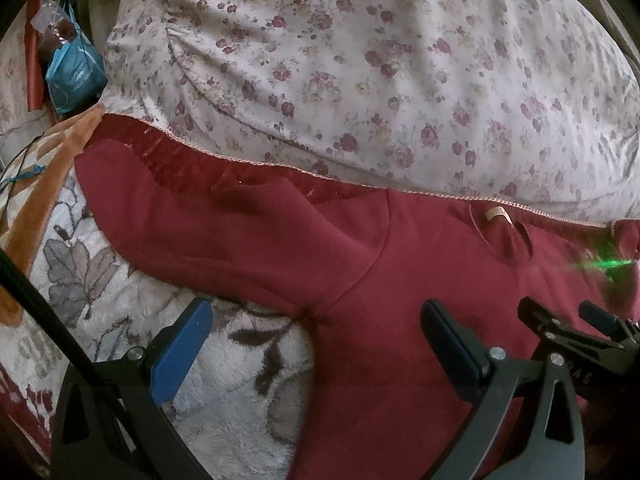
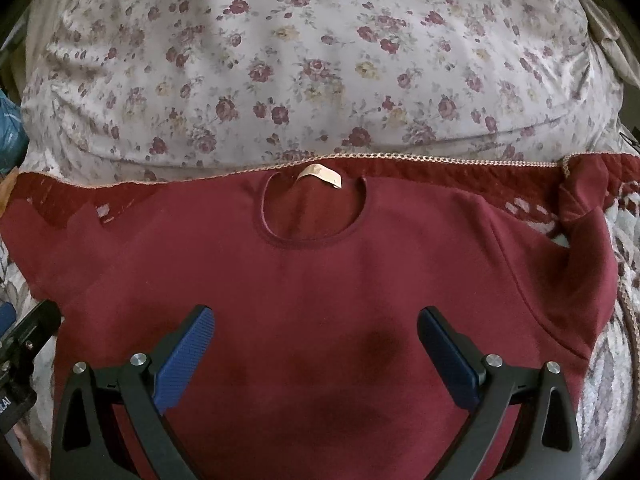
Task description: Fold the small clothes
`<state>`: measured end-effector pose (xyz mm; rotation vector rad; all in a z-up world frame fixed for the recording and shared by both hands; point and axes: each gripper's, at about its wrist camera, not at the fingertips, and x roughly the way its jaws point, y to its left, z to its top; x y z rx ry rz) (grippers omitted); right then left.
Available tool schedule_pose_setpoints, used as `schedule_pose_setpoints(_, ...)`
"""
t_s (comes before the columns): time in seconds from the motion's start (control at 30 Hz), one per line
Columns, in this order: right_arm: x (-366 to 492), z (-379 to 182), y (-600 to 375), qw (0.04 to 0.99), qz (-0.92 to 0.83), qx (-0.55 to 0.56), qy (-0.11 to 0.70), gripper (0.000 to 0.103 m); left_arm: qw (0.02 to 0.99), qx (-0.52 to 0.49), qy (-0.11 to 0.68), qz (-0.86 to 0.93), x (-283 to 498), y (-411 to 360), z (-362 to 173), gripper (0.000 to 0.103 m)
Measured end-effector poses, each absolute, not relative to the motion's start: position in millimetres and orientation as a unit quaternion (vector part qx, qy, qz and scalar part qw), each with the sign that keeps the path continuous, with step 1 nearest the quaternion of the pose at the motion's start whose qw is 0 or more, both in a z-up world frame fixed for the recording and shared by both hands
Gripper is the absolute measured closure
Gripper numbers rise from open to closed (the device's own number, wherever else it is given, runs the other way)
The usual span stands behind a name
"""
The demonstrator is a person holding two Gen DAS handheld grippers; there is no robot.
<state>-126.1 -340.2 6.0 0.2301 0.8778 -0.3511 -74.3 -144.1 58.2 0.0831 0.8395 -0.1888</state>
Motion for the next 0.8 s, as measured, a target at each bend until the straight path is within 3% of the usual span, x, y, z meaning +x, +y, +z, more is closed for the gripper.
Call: schedule_pose_setpoints(0.8,-125.5,1.5,-341.2,0.878,-0.182,0.109,0.429,0.0,0.907,0.043,0.408,-0.092,-75.5,-143.5,55.2,0.0)
